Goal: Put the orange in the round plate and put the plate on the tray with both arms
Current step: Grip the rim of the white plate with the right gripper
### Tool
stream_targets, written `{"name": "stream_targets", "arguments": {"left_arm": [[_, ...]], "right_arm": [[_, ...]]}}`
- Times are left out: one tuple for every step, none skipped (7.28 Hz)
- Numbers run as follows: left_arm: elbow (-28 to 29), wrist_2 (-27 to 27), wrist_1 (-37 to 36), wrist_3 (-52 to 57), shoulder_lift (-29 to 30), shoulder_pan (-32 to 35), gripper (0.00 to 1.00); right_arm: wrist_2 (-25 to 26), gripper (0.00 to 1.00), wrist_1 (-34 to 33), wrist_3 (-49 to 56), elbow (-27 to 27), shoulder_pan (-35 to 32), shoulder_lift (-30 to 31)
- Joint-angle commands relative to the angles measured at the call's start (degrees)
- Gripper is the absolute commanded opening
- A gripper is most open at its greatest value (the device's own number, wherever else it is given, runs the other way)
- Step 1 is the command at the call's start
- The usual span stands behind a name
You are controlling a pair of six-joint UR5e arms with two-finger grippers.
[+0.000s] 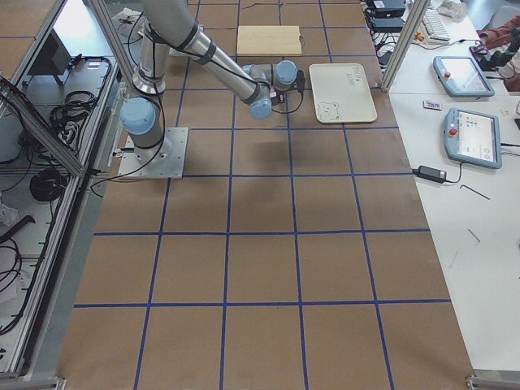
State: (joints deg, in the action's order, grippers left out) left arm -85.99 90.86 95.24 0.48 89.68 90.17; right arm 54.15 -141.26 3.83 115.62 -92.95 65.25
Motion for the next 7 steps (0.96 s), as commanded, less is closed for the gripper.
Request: {"name": "stream_targets", "arguments": {"left_arm": [[-0.75,-0.51,-0.06,-0.04,-0.29,0.00,1.00],[-0.84,-0.34,-0.06,-0.04,-0.38,0.00,1.00],[-0.84,-0.42,-0.23,-0.21,-0.38,0.00,1.00],[-0.84,-0.33,-0.58,-0.13,-0.30,-0.08,1.00],[-1.10,-0.07,-0.59,0.74,-0.29,-0.43,1.00],[-1.37,-0.16,-0.85,0.66,-0.29,-0.44,1.00],[-1.46,-0.16,-1.37,0.75,-0.21,-0.44,1.00]], "right_arm": [[0.07,0.41,-0.16,1.18,0.66,-0.03,-0.03],[0.34,0.28,-1.20,3.36,1.27,-0.03,-0.03],[0.34,0.10,-1.47,4.34,1.97,-0.03,0.05],[0.34,0.00,-1.91,4.43,1.98,-0.03,0.05],[0.34,0.00,-2.09,4.52,1.63,-0.03,0.14],[0.34,0.00,-2.18,4.43,1.37,0.05,0.58],[0.60,0.00,-4.27,4.35,0.67,0.40,0.67]]}}
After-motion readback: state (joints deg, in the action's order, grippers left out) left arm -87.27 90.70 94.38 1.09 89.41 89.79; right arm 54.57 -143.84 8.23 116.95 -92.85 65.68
